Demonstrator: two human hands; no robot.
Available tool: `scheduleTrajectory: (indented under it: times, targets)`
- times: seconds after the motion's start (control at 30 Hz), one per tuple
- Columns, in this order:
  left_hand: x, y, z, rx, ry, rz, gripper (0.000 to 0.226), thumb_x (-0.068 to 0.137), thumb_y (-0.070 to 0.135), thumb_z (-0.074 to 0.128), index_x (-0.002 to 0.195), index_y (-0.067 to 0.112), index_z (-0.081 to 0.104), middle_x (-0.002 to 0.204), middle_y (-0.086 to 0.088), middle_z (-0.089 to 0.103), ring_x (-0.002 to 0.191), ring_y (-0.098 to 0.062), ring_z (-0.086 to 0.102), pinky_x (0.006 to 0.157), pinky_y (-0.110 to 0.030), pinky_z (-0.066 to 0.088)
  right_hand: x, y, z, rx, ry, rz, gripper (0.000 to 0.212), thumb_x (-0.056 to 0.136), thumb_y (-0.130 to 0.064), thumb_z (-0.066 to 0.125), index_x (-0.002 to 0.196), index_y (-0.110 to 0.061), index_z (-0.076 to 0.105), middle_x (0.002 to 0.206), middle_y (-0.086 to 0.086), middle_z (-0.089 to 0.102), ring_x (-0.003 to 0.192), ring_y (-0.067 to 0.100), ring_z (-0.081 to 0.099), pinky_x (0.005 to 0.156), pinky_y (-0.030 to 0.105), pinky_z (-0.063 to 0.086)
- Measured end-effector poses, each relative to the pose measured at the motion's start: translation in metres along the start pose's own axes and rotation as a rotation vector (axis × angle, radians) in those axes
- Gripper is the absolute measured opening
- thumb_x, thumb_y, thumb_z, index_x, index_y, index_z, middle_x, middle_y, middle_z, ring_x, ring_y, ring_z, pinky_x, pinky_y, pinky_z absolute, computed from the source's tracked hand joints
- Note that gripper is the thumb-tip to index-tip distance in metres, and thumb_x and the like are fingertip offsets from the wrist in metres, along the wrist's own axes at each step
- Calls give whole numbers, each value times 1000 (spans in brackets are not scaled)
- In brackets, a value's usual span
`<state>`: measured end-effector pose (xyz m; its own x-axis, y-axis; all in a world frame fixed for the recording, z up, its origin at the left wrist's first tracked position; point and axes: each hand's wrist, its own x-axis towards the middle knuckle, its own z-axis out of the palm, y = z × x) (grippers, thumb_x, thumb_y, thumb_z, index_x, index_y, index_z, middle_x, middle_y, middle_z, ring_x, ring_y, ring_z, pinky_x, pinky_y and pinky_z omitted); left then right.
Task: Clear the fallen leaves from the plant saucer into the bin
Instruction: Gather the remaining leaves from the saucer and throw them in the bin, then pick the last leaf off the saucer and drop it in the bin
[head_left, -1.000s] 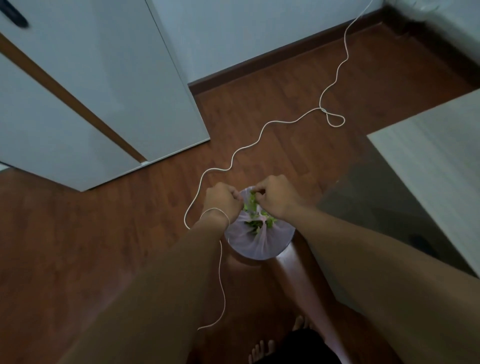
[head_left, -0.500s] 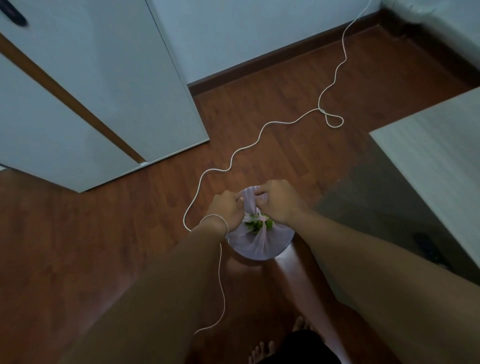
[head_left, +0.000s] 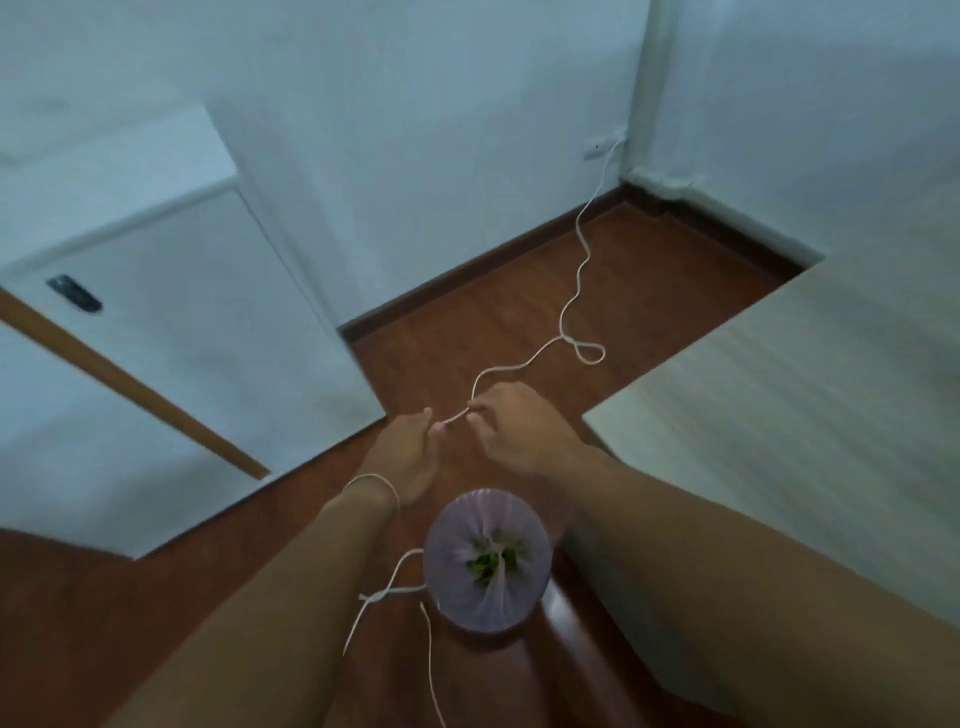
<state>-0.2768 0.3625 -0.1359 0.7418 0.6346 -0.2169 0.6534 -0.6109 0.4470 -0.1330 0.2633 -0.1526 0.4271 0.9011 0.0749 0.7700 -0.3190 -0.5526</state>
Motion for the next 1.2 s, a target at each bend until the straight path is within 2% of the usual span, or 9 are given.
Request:
scheduleTrajectory:
  times: [0.2, 0.3, 0.5, 0.63, 0.7, 0.8, 0.93, 1.07, 1.2]
  targets:
    - [10, 104, -68, 11, 77, 216, 69, 87, 39, 26, 136, -4, 47, 137, -24, 54, 132, -32, 47, 110, -31, 30, -14, -2, -116, -101, 170, 10, 35, 87, -39, 42, 91, -18, 70, 90, 4, 70, 88, 26, 62, 80, 42, 52]
    - [10, 149, -75, 14, 71, 332, 54, 98, 34, 34, 138, 0, 45, 139, -19, 52, 133, -27, 45, 114, -31, 29, -46, 18, -167, -151, 205, 95, 32, 88, -38, 40, 84, -18, 65, 89, 2, 68, 88, 25, 60, 79, 40, 51]
    - [-24, 247, -42, -12, -39, 550, 51, 98, 32, 35, 140, 5, 45, 138, -16, 52, 132, -26, 46, 112, -32, 31, -177, 71, -251, -163, 343, 334, 39, 95, -38, 36, 103, -19, 69, 102, 5, 68, 96, 26, 58, 87, 43, 48]
    - [-64, 302, 5, -19, -161, 686, 49, 100, 30, 35, 144, 8, 39, 148, -11, 44, 139, -21, 38, 116, -27, 23, -295, 92, -281, -230, 400, 510, 38, 96, -38, 37, 107, -17, 67, 106, 8, 68, 99, 26, 59, 90, 41, 46]
    - [-94, 330, 28, -71, -219, 713, 50, 101, 32, 34, 146, 10, 36, 150, -7, 39, 139, -17, 37, 112, -21, 23, -355, 99, -292, -224, 454, 603, 40, 95, -38, 35, 105, -16, 66, 106, 8, 67, 102, 27, 59, 93, 41, 45]
    - [-140, 358, 61, -95, -296, 768, 53, 101, 36, 32, 147, 12, 33, 153, -2, 32, 137, -13, 37, 108, -19, 23, -434, 104, -299, -216, 563, 716, 36, 97, -37, 39, 115, -18, 65, 115, 7, 65, 110, 26, 57, 98, 40, 44]
    - [-168, 377, 93, -36, -355, 808, 53, 100, 37, 31, 147, 11, 31, 156, 0, 25, 136, -14, 38, 106, -19, 24, -519, 101, -286, -266, 682, 814, 38, 97, -37, 36, 119, -20, 62, 115, 5, 65, 106, 21, 54, 92, 33, 44]
    - [-175, 384, 117, 18, -320, 797, 55, 100, 38, 29, 149, 11, 28, 158, 0, 22, 139, -15, 36, 108, -22, 25, -589, 112, -259, -299, 664, 996, 47, 95, -41, 31, 121, -14, 60, 117, 5, 63, 110, 24, 57, 96, 34, 45]
    - [-176, 367, 141, 99, -321, 780, 60, 99, 45, 24, 151, 14, 22, 162, 0, 17, 147, -14, 21, 119, -27, 19, -618, 124, -228, -347, 601, 1103, 55, 94, -43, 29, 134, -12, 50, 133, 5, 56, 123, 21, 51, 104, 37, 43]
